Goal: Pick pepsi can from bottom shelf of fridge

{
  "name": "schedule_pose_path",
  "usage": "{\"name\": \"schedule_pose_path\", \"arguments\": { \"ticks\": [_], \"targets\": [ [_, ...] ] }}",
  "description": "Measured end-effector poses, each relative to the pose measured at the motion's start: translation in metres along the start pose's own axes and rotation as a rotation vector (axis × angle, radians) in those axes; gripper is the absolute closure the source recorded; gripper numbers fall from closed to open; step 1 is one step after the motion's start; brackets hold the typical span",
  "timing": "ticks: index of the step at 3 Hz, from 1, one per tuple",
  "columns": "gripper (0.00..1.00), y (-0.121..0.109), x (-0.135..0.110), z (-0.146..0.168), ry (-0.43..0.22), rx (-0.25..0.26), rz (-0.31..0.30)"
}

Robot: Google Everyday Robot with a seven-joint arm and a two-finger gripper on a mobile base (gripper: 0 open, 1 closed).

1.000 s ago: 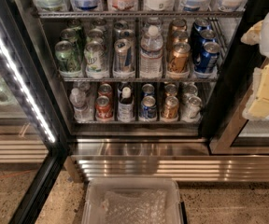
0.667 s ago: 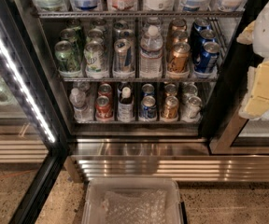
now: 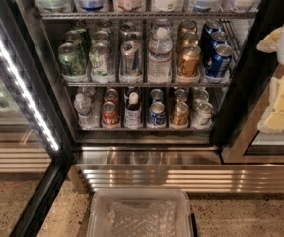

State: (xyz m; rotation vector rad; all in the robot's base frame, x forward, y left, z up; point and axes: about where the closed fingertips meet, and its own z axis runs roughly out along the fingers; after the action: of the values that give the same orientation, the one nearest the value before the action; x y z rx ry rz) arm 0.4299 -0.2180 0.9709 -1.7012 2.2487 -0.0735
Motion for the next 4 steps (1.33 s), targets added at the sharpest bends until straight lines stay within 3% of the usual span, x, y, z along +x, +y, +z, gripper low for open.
{"name": "schedule_pose_path", "arguments": {
  "ticks": [1,2,3,4],
  "targets": [
    [0.0,0.021,0.019,0.054,-0.126,-0.082,0.104],
    [0.0,0.047,0.019,0.133,-0.325,-0.183,0.195],
    [0.0,0.059,-0.03,0.179,-0.565,-0.297,0.231],
    [0.0,0.061,-0.051,0.177,-0.648,-0.347,0.261]
  ]
}}
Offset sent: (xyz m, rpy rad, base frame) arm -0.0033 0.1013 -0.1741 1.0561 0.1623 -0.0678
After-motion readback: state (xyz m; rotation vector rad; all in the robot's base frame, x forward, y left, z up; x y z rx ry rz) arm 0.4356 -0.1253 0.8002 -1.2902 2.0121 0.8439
